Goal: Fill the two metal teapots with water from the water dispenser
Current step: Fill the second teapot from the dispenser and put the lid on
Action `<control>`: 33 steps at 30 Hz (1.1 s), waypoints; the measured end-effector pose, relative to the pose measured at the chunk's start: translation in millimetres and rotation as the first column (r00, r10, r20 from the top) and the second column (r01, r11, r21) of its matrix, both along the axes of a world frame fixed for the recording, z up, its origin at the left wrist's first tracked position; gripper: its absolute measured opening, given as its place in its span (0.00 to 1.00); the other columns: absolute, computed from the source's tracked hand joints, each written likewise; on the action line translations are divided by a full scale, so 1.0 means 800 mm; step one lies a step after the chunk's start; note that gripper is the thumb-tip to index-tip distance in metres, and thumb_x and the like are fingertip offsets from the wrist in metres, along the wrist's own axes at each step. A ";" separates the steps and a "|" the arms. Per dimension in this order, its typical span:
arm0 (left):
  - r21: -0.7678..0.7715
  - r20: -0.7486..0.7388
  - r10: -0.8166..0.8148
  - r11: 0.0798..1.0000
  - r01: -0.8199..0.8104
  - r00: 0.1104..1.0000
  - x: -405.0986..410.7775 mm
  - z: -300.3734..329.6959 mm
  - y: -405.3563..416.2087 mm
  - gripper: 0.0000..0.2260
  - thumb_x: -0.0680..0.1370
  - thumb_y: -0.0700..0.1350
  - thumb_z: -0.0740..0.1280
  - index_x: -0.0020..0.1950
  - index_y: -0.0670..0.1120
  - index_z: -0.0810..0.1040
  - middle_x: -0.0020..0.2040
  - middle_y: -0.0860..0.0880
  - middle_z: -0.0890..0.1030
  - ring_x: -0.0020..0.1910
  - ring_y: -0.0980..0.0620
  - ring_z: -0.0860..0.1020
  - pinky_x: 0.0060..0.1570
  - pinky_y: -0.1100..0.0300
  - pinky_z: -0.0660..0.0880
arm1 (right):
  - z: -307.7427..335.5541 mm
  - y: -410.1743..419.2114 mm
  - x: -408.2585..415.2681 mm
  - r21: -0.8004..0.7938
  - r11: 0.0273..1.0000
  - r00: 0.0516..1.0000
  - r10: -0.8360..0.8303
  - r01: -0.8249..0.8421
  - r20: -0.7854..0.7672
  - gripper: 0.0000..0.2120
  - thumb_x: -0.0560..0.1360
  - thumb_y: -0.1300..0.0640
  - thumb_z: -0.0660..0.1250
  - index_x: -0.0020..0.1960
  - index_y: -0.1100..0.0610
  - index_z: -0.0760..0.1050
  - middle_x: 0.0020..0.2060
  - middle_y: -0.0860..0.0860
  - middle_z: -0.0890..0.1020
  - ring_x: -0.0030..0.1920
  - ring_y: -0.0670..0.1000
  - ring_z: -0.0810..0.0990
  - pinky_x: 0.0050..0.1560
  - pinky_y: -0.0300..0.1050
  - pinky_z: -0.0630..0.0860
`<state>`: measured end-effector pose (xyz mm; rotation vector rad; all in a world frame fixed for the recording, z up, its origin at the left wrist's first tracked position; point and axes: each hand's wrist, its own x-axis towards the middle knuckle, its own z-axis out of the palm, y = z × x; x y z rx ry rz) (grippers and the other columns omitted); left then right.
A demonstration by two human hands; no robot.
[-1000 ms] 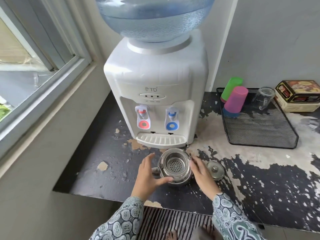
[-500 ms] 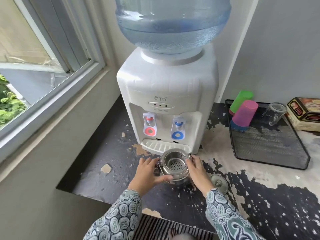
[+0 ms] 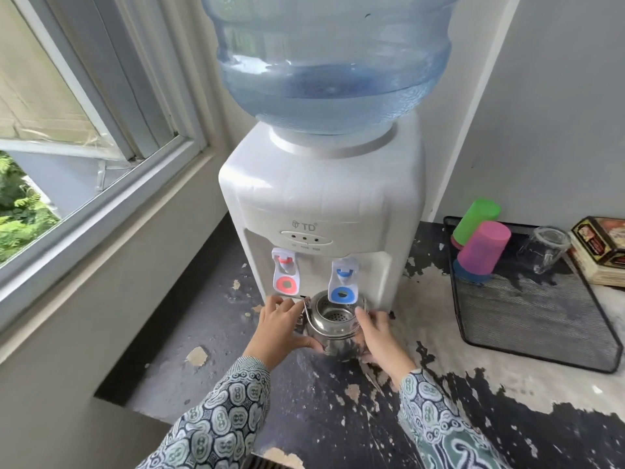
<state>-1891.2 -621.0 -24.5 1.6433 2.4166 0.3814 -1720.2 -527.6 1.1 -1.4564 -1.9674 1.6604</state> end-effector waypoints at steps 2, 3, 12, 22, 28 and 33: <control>0.040 0.003 0.004 0.999 -0.004 1.000 -0.006 -0.007 0.003 0.56 0.52 0.82 0.42 0.67 0.48 0.72 0.57 0.49 0.78 0.56 0.43 0.68 0.59 0.46 0.67 | 0.000 -0.002 0.005 0.072 0.991 0.990 0.105 -0.112 0.091 0.28 0.76 0.38 0.48 0.67 0.57 0.58 0.50 0.52 0.75 0.41 0.48 0.76 0.37 0.42 0.73; 0.035 0.005 0.000 0.999 0.000 1.000 -0.008 -0.008 0.004 0.55 0.52 0.82 0.42 0.67 0.49 0.72 0.58 0.50 0.77 0.57 0.44 0.67 0.60 0.46 0.66 | -0.002 -0.003 0.008 0.141 0.980 0.984 0.123 -0.142 0.131 0.28 0.76 0.38 0.48 0.68 0.55 0.58 0.55 0.54 0.73 0.45 0.49 0.76 0.41 0.42 0.74; -0.034 -0.014 -0.014 0.999 0.014 1.000 -0.016 -0.006 0.006 0.53 0.53 0.80 0.42 0.69 0.52 0.69 0.58 0.51 0.76 0.57 0.47 0.67 0.61 0.50 0.66 | 0.009 0.014 -0.002 0.612 0.777 0.987 0.068 -0.145 0.148 0.15 0.76 0.46 0.59 0.60 0.48 0.72 0.30 0.43 0.73 0.30 0.42 0.72 0.27 0.35 0.69; -0.077 -0.047 -0.040 0.996 0.036 0.998 -0.022 -0.004 0.009 0.54 0.52 0.81 0.41 0.69 0.53 0.69 0.63 0.53 0.75 0.64 0.48 0.67 0.62 0.51 0.67 | 0.007 0.021 -0.009 0.347 0.937 0.978 0.097 -0.028 -0.183 0.12 0.73 0.55 0.67 0.34 0.60 0.75 0.21 0.52 0.71 0.23 0.49 0.65 0.27 0.39 0.61; -0.022 -0.034 -0.046 0.999 0.046 0.998 -0.026 -0.010 0.009 0.50 0.55 0.81 0.45 0.68 0.56 0.71 0.58 0.53 0.78 0.60 0.46 0.72 0.54 0.50 0.70 | 0.040 0.003 0.006 0.283 0.959 0.948 0.111 -0.023 -0.299 0.13 0.74 0.57 0.65 0.33 0.61 0.73 0.19 0.45 0.66 0.23 0.42 0.61 0.26 0.34 0.58; -0.026 -0.027 -0.040 0.999 0.039 0.999 -0.024 -0.010 0.009 0.52 0.52 0.82 0.46 0.69 0.56 0.69 0.62 0.53 0.76 0.64 0.48 0.68 0.59 0.50 0.68 | 0.068 0.003 0.007 0.212 0.977 0.918 0.097 -0.015 -0.384 0.19 0.76 0.47 0.57 0.33 0.58 0.75 0.18 0.45 0.66 0.21 0.41 0.63 0.26 0.31 0.62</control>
